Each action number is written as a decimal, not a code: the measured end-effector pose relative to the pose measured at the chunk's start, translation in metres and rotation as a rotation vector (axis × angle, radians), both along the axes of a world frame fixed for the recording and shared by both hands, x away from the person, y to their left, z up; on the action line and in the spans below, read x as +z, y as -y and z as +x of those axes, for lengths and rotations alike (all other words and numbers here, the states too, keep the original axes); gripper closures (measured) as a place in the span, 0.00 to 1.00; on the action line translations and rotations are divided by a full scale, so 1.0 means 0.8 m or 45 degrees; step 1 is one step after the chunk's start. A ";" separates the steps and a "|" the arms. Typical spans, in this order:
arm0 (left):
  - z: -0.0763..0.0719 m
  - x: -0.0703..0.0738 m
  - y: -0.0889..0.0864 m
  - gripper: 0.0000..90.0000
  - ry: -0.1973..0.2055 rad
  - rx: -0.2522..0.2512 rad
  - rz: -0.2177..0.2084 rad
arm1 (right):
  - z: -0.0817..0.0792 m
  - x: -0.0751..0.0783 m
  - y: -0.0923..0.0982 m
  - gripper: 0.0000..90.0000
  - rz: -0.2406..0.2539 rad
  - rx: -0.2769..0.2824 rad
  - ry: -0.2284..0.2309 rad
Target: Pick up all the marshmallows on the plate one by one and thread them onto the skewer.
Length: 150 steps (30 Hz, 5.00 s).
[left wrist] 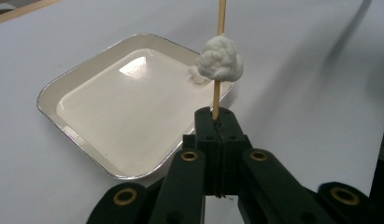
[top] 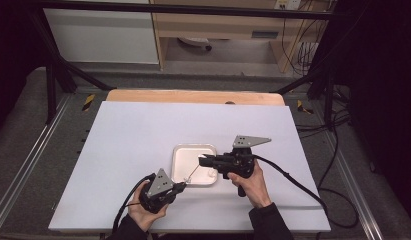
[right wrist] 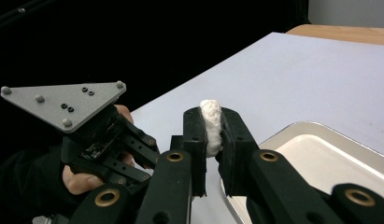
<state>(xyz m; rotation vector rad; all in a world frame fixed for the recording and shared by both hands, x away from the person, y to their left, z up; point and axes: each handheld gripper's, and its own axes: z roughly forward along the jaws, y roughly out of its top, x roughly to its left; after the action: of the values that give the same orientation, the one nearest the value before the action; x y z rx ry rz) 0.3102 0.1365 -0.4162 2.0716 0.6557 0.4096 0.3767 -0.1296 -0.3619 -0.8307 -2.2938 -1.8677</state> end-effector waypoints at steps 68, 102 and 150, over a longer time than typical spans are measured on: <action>-0.001 0.014 0.005 0.99 -0.019 -0.030 -0.086 | -0.004 -0.022 -0.011 0.92 -0.050 0.075 -0.050; 0.016 0.005 -0.019 0.99 -0.107 0.076 -0.061 | 0.020 -0.074 -0.007 0.37 -0.628 -0.169 0.101; 0.010 0.004 -0.008 0.99 -0.120 0.008 -0.037 | 0.008 0.004 0.033 0.84 -0.127 -0.203 0.114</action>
<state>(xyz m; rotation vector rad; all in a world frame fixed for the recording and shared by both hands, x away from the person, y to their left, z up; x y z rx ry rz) 0.3184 0.1426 -0.4134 2.0716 0.7197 0.3057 0.3834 -0.1559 -0.3589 -0.9901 -2.4592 -1.9024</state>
